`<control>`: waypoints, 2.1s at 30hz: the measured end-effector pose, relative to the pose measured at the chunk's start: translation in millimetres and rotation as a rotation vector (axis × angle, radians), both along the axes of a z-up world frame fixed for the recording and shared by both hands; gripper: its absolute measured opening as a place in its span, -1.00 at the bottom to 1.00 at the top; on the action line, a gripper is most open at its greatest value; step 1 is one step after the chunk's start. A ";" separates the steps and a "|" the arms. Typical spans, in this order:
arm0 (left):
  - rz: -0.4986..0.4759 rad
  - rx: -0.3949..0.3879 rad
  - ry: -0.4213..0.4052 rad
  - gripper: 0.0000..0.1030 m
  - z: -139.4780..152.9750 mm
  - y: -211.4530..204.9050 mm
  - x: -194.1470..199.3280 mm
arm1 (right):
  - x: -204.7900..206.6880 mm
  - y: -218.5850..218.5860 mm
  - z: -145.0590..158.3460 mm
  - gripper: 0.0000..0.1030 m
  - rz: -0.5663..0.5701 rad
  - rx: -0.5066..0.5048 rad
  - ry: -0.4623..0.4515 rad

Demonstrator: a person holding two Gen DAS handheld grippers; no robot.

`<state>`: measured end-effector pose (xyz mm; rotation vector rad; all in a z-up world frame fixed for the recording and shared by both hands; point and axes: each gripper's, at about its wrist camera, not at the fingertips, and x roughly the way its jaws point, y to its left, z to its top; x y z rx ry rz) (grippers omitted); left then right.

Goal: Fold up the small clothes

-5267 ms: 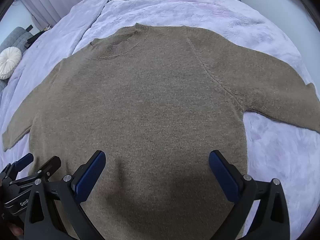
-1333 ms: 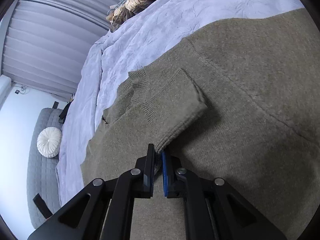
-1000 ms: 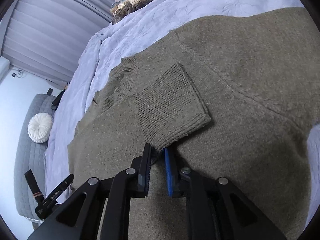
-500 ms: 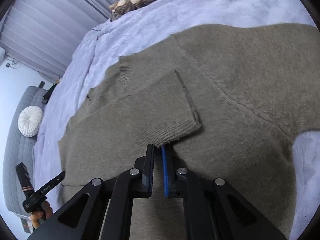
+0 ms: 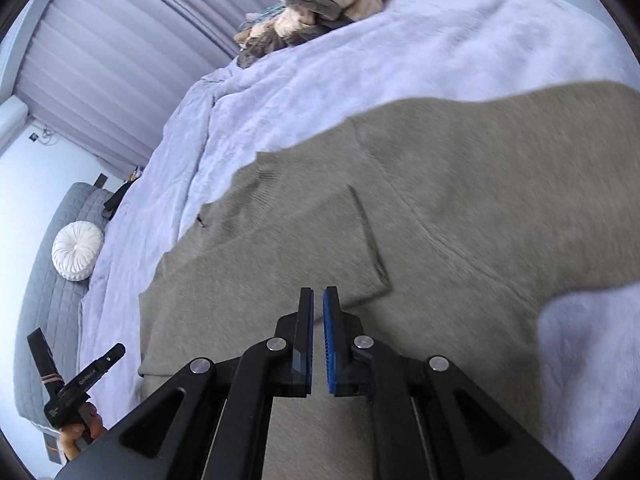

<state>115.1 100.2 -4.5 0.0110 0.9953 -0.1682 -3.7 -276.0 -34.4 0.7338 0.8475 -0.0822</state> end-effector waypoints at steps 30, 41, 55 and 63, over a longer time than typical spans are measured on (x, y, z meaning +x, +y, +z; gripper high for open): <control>-0.005 0.136 -0.021 0.97 -9.5 -44.8 -58.1 | -59.5 -11.2 -12.0 0.23 0.031 0.143 0.031; -0.082 0.142 -0.012 0.97 0.3 -88.2 -92.9 | -107.1 -29.1 -11.1 0.35 -0.007 0.201 0.000; -0.191 0.135 0.008 0.97 1.1 -172.1 -145.0 | -170.2 -75.1 -10.2 0.36 -0.099 0.223 -0.057; -0.253 0.117 0.049 0.97 -10.5 -219.4 -162.4 | -196.3 -132.8 -0.9 0.36 -0.229 0.193 -0.112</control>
